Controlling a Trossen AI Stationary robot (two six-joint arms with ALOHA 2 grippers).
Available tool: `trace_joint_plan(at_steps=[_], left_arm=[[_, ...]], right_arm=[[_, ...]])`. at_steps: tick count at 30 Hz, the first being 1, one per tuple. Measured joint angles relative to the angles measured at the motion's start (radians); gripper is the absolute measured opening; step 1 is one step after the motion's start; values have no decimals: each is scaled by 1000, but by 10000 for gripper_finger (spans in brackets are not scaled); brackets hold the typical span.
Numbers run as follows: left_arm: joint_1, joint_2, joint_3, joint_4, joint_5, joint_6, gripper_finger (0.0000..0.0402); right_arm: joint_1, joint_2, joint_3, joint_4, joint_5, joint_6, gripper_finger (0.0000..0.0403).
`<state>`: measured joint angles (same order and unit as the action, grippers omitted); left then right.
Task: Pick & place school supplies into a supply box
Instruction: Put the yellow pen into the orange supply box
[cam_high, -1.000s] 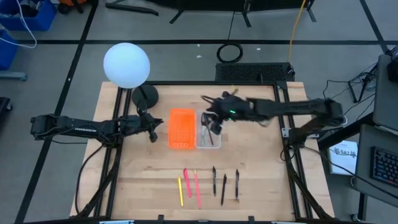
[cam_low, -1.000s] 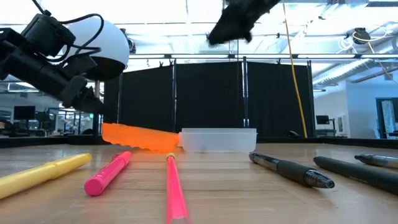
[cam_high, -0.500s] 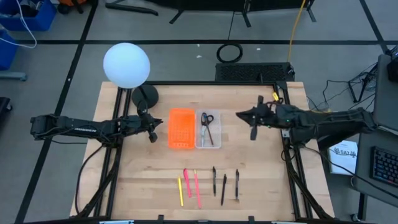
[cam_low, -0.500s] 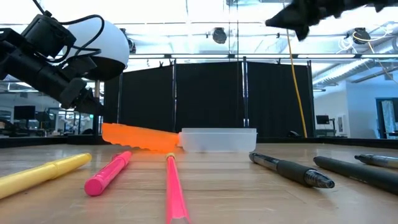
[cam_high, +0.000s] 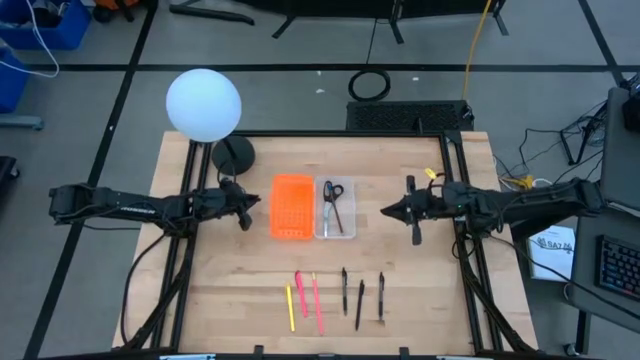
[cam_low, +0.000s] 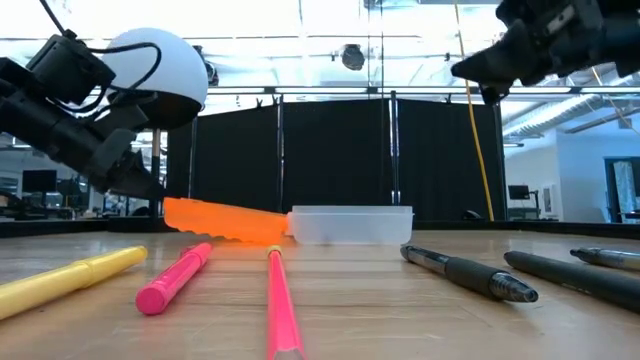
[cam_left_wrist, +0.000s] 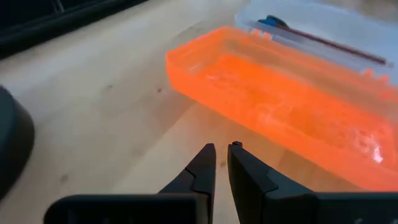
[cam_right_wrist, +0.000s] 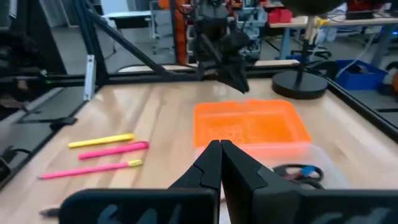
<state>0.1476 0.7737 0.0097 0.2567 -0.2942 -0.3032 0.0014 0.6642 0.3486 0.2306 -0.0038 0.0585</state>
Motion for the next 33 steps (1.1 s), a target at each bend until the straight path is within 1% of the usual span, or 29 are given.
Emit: trace_joint_plan(at_steps=[4,6,8,11,13,16,19,23,25,27,28,29,30,33], left_arm=[[-38,-1,0,0,-52,-113,44],[-58,-1,0,1,-87,-126,44],[-71,-1,0,2,-104,-130,44],[-78,-1,0,9,-106,-145,44],[-80,-1,0,9,-107,-155,44],[-80,-1,0,8,-100,-153,44],[-80,-1,0,0,-99,-172,44],[-80,-1,0,-15,-99,-182,44],[-87,0,1,8,-95,-183,44],[-104,0,25,15,-79,-188,44],[-114,0,52,-5,-79,-204,44],[-127,0,95,-60,-86,-230,40],[-142,0,146,-140,-99,-255,34],[-210,28,336,-463,-155,-345,8]], right_arm=[[-25,-68,-4,-107,-1,-45,1],[-35,-98,-4,-139,-3,-57,0],[-40,-119,-4,-167,-38,-73,0],[-40,-139,-37,-120,-123,-94,0],[-40,-155,-80,-66,-155,-105,0],[-43,-174,-151,22,-150,-123,0],[-59,-178,-189,84,-126,-133,0],[-81,-177,-225,94,-128,-149,0],[-86,-178,-242,94,-128,-151,0],[-87,-177,-261,95,-128,-160,0],[-87,-177,-268,92,-128,-176,0],[-87,-177,-272,91,-128,-189,0],[-87,-177,-274,93,-128,-199,0],[-87,-177,-275,95,-128,-206,0]])
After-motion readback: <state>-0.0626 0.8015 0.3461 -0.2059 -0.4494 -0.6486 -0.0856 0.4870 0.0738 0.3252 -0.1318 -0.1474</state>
